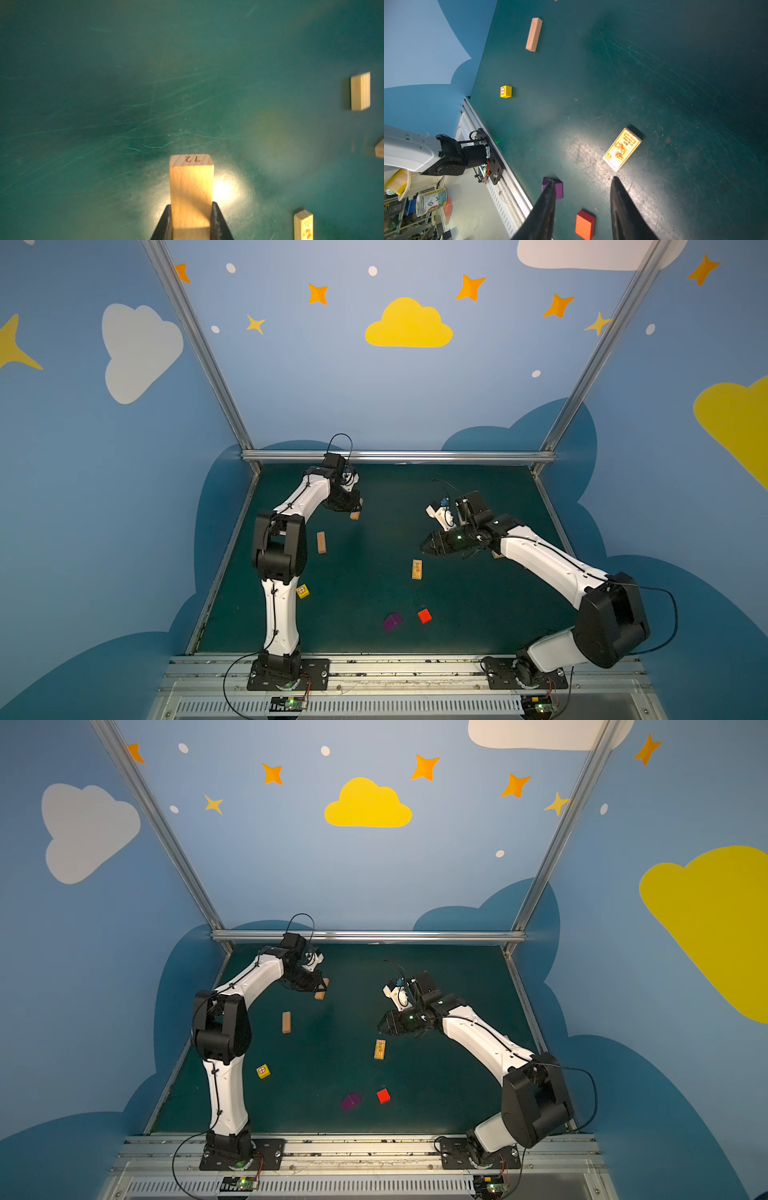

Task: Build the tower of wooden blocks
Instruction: 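Lift the wooden block and carry it toward the right gripper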

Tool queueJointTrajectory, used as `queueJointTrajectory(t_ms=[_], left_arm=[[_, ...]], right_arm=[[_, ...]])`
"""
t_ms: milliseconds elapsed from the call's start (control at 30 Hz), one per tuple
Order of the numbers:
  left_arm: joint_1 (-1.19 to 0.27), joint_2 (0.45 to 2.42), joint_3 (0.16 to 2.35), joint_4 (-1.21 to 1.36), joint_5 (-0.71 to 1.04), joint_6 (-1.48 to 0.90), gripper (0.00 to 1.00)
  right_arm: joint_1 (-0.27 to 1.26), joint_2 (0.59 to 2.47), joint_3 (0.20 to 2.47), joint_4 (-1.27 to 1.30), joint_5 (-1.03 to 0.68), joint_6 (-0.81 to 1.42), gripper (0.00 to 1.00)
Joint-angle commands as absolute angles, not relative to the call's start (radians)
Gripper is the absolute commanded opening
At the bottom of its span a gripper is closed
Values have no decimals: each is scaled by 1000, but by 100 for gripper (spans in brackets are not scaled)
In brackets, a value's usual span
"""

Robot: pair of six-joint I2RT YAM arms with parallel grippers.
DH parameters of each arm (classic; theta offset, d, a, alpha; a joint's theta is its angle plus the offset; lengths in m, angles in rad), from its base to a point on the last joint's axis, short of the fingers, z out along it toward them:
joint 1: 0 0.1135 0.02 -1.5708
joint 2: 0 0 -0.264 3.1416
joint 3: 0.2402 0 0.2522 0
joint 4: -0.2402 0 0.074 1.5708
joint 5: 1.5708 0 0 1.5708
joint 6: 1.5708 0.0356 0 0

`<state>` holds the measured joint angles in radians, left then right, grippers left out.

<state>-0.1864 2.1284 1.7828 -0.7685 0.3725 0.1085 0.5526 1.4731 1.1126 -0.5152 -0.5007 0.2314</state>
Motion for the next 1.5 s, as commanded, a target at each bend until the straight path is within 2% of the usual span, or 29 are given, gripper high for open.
queueJointTrajectory(t_ms=[0,367,533,667,867,1000,1233,1467], left_arm=[[-219,2088,1775,-786,391,249,19],[-283,1877,1530,-799,384,591,19],[-347,1743,1377,-815,389,819,19],[-392,1676,1298,-819,400,914,18],[-424,1683,1237,-804,400,1034,13],[-443,1680,1202,-757,337,1087,9],[-474,1628,1059,-562,230,1172,10],[-482,1713,1154,-609,157,1208,12]], right_arm=[[558,1418,1129,-532,-499,226,39],[564,1284,1077,-436,-479,238,37],[576,1245,1074,-430,-452,249,37],[591,1211,1062,-409,-424,271,37],[620,1170,1048,-379,-373,304,37],[640,1154,1046,-381,-342,308,36],[659,1142,1039,-376,-313,303,36],[668,1159,1069,-367,-311,286,37]])
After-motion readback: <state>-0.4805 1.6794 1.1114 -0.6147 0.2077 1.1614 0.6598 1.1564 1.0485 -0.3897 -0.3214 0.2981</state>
